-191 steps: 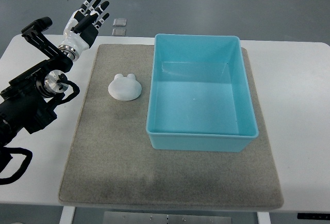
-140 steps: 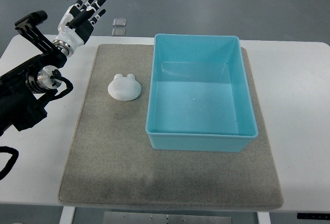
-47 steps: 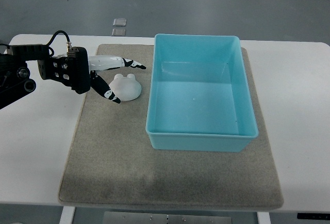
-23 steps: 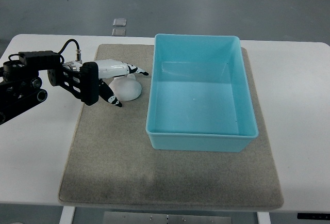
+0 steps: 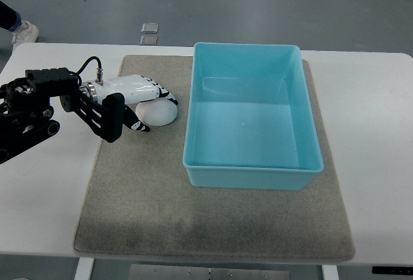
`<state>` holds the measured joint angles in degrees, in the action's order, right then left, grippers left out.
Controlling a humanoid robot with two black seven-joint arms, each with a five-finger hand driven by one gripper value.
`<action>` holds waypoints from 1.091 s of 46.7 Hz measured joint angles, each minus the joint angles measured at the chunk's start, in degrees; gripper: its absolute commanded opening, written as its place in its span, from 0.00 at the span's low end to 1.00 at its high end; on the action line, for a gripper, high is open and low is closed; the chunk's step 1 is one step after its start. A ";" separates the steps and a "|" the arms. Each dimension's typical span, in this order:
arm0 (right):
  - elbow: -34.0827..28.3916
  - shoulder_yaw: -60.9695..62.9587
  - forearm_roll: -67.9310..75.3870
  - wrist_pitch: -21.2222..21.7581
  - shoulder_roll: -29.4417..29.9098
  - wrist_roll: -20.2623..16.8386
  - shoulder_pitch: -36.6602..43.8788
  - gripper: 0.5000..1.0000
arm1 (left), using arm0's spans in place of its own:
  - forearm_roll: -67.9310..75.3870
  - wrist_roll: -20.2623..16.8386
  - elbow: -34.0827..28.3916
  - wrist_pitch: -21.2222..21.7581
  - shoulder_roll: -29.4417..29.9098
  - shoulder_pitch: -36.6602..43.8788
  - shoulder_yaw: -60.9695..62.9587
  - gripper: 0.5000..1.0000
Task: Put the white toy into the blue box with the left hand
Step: 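Close the left hand fingers around the white toy, then lift the white toy and carry it over the blue box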
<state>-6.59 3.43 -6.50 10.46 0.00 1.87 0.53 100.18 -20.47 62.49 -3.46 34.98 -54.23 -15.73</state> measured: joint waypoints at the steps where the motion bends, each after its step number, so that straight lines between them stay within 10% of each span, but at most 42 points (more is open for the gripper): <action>1: 0.00 0.00 0.00 0.00 0.00 0.00 0.00 0.87 | 0.00 0.00 0.00 0.00 0.00 0.00 0.00 0.62; 13: 0.00 0.00 0.00 0.00 0.00 0.00 0.00 0.87 | 0.22 0.16 0.02 0.22 -0.09 -0.25 0.67 0.00; 51: -0.01 0.00 0.00 0.00 0.00 -0.01 0.00 0.87 | 0.44 -0.28 0.10 9.63 0.70 -7.54 -0.32 0.00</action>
<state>-6.60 3.43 -6.50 10.46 0.00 1.85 0.53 100.63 -20.75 62.58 6.17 35.69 -61.78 -16.05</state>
